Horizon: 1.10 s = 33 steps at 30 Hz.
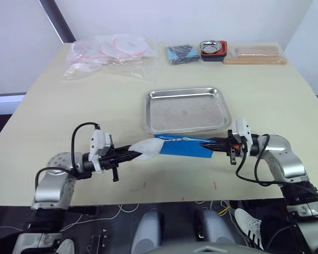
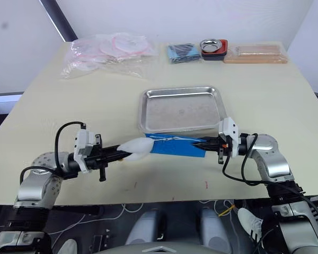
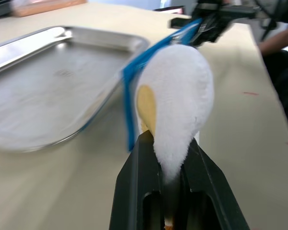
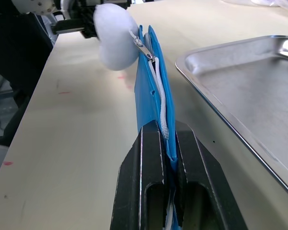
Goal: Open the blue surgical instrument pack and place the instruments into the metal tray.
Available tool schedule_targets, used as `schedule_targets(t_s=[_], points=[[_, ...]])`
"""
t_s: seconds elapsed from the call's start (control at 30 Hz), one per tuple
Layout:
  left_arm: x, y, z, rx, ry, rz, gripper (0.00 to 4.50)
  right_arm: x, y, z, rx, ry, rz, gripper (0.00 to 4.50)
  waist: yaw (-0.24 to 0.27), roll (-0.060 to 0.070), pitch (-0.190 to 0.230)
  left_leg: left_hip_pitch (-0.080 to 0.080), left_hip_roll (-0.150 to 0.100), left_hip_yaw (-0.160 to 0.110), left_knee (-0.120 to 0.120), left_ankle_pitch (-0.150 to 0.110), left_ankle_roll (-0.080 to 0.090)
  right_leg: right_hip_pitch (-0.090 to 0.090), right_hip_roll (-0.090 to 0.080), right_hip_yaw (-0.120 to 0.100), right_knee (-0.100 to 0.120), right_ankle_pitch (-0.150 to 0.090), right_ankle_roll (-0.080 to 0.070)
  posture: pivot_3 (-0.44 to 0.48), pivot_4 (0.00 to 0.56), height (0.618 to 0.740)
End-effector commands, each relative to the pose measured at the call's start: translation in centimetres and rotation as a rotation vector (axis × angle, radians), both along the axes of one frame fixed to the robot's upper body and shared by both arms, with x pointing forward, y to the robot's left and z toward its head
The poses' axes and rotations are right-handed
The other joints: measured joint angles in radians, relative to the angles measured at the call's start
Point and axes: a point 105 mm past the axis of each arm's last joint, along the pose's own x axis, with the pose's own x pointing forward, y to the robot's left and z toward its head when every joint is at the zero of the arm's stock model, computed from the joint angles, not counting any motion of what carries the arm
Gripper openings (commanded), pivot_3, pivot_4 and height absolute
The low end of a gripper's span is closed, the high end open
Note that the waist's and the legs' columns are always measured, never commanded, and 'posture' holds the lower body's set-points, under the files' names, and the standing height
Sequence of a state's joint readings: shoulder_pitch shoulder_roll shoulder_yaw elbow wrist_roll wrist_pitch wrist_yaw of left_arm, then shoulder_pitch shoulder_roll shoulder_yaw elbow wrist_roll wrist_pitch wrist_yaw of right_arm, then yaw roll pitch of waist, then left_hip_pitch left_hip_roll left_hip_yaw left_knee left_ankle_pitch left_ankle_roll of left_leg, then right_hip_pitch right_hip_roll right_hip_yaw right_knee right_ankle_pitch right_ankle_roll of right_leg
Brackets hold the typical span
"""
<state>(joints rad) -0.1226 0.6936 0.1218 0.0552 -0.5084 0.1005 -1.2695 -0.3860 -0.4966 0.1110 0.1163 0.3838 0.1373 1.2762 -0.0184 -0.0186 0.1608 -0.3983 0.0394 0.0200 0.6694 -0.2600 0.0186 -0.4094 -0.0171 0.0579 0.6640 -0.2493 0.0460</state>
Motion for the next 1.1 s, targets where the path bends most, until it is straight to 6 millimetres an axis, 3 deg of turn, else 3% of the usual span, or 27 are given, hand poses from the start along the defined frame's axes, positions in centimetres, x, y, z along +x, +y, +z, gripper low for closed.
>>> schedule_targets(t_s=[0.03, 0.1, 0.27, 0.57, 0.87, 1.1], points=[[0.6, 2.4, 0.6, 0.052, -0.036, 0.089, 0.05, -0.3, -0.2, -0.3, 0.001, 0.004, 0.003, 0.0, -0.002, 0.0, 0.0, 0.0, 0.0, 0.0, 0.0, 0.0, 0.0, 0.0, 0.0, 0.0, 0.0, 0.0, 0.0, 0.0, 0.15, 0.74], [0.6, 2.9, 0.2, 0.08, -0.028, 0.109, 0.05, -0.3, -0.2, -0.3, 0.001, 0.005, 0.005, 0.0, -0.003, 0.0, 0.0, 0.0, 0.0, 0.0, 0.0, 0.0, 0.0, 0.0, 0.0, 0.0, 0.0, 0.0, 0.0, 0.0, 0.15, 0.74], [0.8, 3.9, 1.2, 0.039, -0.068, 0.158, 0.05, -0.4, -0.2, -0.4, -0.006, 0.005, 0.008, 0.0, -0.007, 0.0, 0.0, 0.001, 0.001, 0.0, 0.0, 0.0, 0.0, 0.0, 0.0, 0.0, 0.0, 0.001, -0.001, 0.0, 0.15, 0.74], [1.0, 2.6, 4.1, -0.077, -0.126, 0.145, 0.05, -0.4, -0.1, -0.5, -0.012, 0.005, 0.015, 0.0, -0.012, 0.0, 0.0, 0.0, 0.001, -0.001, 0.0, 0.0, 0.0, 0.0, 0.0, 0.0, 0.0, 0.001, -0.001, 0.0, 0.15, 0.74], [1.6, 3.6, 3.9, -0.004, -0.133, 0.191, 0.05, -0.5, 0.0, -0.7, -0.014, 0.006, 0.016, 0.0, -0.017, 0.0, 0.0, 0.0, 0.001, 0.0, 0.0, 0.0, 0.0, 0.0, 0.0, 0.0, 0.0, 0.001, -0.001, 0.0, 0.15, 0.74], [1.7, 4.7, 2.6, 0.068, -0.116, 0.251, 0.05, -0.5, 0.0, -0.9, -0.015, 0.007, 0.013, 0.0, -0.02, 0.0, 0.0, 0.0, 0.001, 0.0, 0.0, 0.0, 0.0, 0.0, 0.0, 0.0, 0.0, 0.001, -0.001, 0.0, 0.15, 0.74]])
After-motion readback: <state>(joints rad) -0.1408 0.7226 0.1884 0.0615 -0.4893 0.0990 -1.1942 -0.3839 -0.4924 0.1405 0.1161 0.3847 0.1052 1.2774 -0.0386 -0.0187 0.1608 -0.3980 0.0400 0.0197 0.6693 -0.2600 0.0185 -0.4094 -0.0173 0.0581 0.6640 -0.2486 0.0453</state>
